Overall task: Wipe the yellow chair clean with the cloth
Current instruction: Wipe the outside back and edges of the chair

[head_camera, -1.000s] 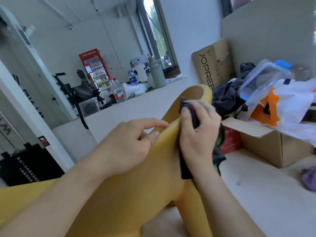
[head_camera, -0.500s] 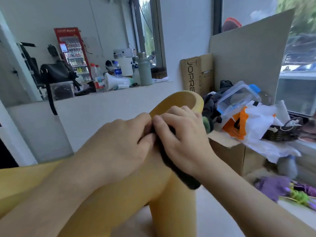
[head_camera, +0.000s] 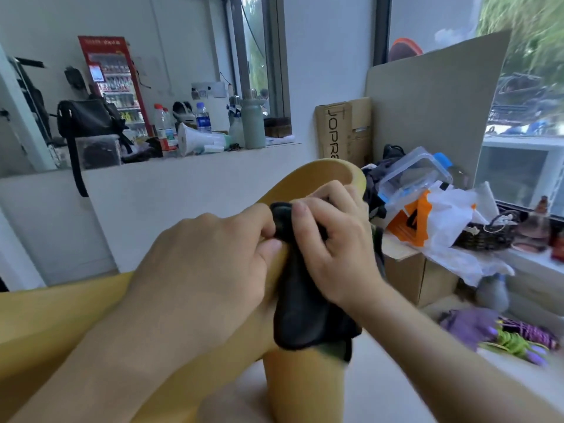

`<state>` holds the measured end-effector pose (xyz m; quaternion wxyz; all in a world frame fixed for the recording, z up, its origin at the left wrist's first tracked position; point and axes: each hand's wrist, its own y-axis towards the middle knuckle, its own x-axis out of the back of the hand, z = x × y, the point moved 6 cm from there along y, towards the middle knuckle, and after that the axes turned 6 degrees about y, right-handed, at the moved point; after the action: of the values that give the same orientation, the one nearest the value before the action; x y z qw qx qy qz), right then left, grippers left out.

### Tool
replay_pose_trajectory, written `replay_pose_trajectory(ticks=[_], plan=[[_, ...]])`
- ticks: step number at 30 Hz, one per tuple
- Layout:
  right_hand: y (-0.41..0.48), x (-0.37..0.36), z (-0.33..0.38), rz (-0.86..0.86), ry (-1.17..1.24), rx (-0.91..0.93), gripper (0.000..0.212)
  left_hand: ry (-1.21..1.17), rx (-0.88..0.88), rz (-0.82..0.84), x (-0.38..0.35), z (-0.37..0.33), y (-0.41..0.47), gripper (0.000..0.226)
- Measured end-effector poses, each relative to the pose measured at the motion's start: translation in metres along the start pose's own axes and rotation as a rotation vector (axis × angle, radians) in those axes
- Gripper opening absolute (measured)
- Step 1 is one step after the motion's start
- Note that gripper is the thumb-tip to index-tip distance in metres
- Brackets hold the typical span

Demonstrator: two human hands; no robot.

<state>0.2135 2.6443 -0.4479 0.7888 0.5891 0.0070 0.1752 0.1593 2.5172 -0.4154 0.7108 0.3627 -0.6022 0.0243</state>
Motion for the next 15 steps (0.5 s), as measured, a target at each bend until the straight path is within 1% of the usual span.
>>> replay_pose_trajectory(ticks=[1,2,3,4,5,6,7,8,10,11,12,13,14,15], plan=[[0.006,0.003,-0.016,-0.013,-0.027,0.033,0.039,-0.009,-0.003,-0.006,0.0,0.0,0.0,0.016],[0.013,0.006,-0.045,-0.059,-0.031,-0.025,0.043,-0.017,-0.004,-0.011,0.0,0.001,0.0,0.017],[0.02,0.012,-0.077,-0.135,-0.005,-0.174,0.048,-0.025,-0.002,-0.011,-0.001,0.002,0.0,0.016],[0.02,0.017,-0.106,-0.217,0.053,-0.38,0.052,-0.028,0.0,-0.003,-0.002,0.002,-0.001,0.014],[0.013,0.017,-0.123,-0.3,0.092,-0.569,0.053,-0.035,0.007,0.005,-0.001,0.002,-0.001,0.011],[0.0,0.012,-0.125,-0.377,0.103,-0.678,0.051,-0.044,0.017,0.008,-0.001,0.002,-0.002,0.009],[-0.013,0.007,-0.113,-0.448,0.095,-0.668,0.05,-0.051,0.024,0.0,0.0,0.002,-0.002,0.009],[-0.028,-0.001,-0.09,-0.484,0.11,-0.584,0.051,-0.058,0.034,-0.015,0.002,0.001,-0.002,0.009],[-0.072,-0.029,-0.044,-0.402,0.146,-0.409,0.048,-0.07,0.055,-0.03,0.002,0.0,-0.001,0.01],[-0.101,-0.045,-0.035,-0.343,0.154,-0.371,0.043,-0.073,0.062,-0.035,0.001,-0.001,-0.001,0.011],[-0.13,-0.059,-0.034,-0.314,0.16,-0.386,0.038,-0.075,0.064,-0.038,0.0,-0.001,0.0,0.011],[-0.153,-0.071,-0.044,-0.33,0.186,-0.49,0.035,-0.085,0.063,-0.04,0.0,-0.001,0.0,0.01],[-0.173,-0.08,-0.058,-0.375,0.219,-0.672,0.034,-0.103,0.063,-0.04,0.0,-0.001,0.0,0.008],[-0.185,-0.085,-0.066,-0.423,0.284,-0.914,0.035,-0.125,0.065,-0.04,0.0,-0.001,-0.001,0.006]])
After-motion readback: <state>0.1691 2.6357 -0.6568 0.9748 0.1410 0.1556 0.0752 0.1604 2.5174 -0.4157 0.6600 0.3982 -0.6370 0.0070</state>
